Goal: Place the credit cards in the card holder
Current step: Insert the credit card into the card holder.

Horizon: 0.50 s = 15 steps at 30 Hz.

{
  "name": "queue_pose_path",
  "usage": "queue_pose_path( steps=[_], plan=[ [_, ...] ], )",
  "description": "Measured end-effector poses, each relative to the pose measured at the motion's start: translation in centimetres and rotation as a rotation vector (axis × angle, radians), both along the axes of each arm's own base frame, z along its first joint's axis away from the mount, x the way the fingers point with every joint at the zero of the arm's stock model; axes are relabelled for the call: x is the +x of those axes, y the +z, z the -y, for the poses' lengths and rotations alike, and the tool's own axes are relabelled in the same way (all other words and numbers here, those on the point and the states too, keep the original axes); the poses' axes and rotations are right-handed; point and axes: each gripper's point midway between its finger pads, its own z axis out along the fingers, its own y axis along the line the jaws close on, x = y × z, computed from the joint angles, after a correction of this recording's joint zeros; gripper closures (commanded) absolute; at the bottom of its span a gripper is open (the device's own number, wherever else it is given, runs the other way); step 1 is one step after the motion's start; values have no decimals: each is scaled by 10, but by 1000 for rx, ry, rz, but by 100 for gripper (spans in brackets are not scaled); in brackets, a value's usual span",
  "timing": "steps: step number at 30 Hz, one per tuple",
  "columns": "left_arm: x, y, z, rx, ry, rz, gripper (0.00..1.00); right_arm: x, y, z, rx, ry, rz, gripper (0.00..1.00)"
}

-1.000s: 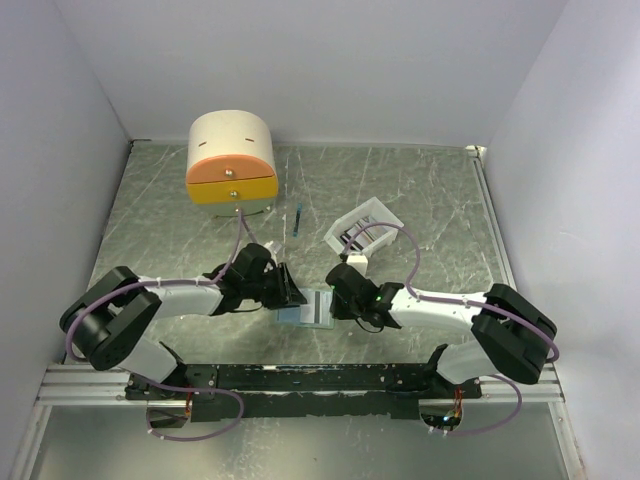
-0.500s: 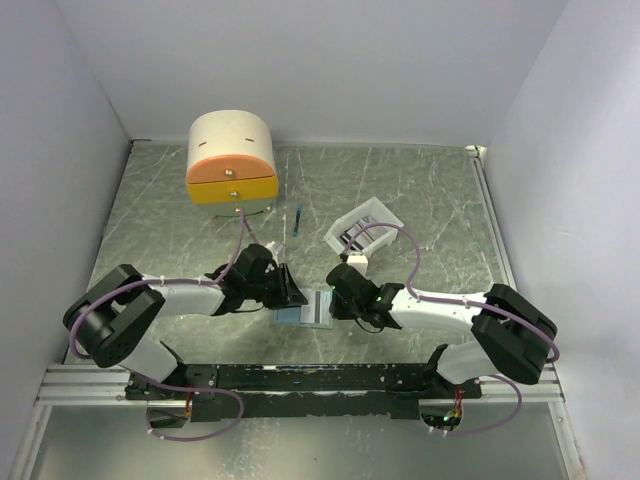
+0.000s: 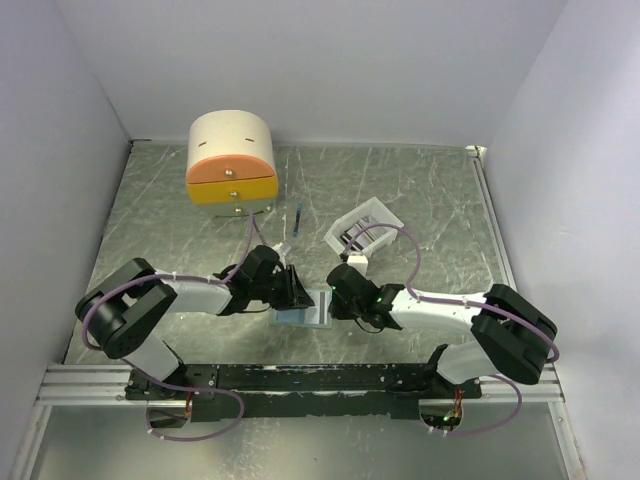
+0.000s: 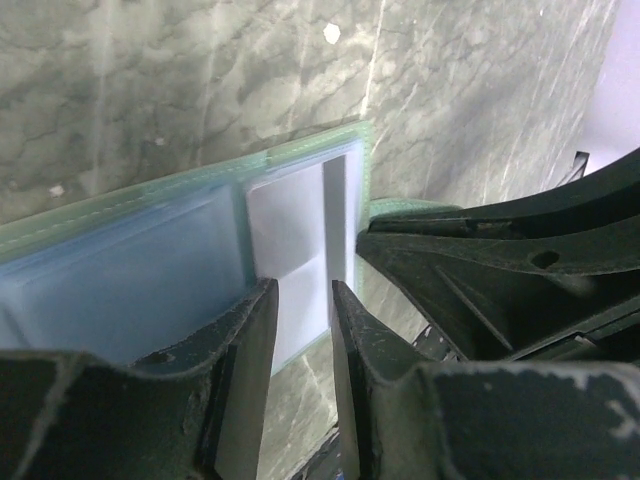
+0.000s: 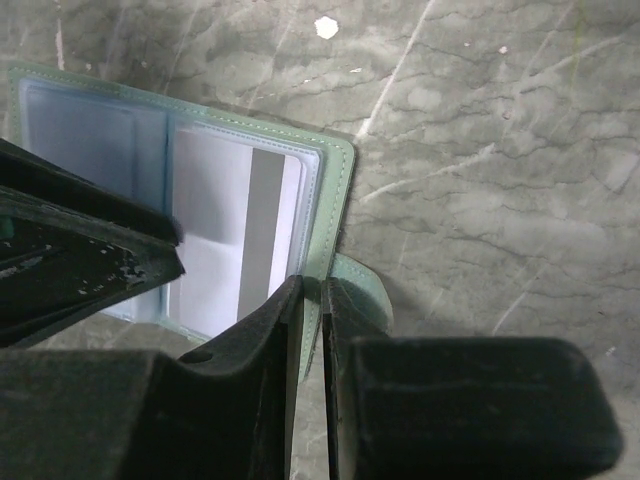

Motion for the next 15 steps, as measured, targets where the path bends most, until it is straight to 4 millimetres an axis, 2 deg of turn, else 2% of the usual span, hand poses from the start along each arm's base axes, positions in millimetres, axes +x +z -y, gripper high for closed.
queue_pose_path(
  steps=[9, 15],
  plan=[
    [-2, 4, 9, -21, -26, 8, 61, 0, 3, -5, 30, 8, 8, 82],
    [-2, 8, 8, -22, -25, 13, 56, 3, 15, -2, 29, 15, 42, 76]
  ],
)
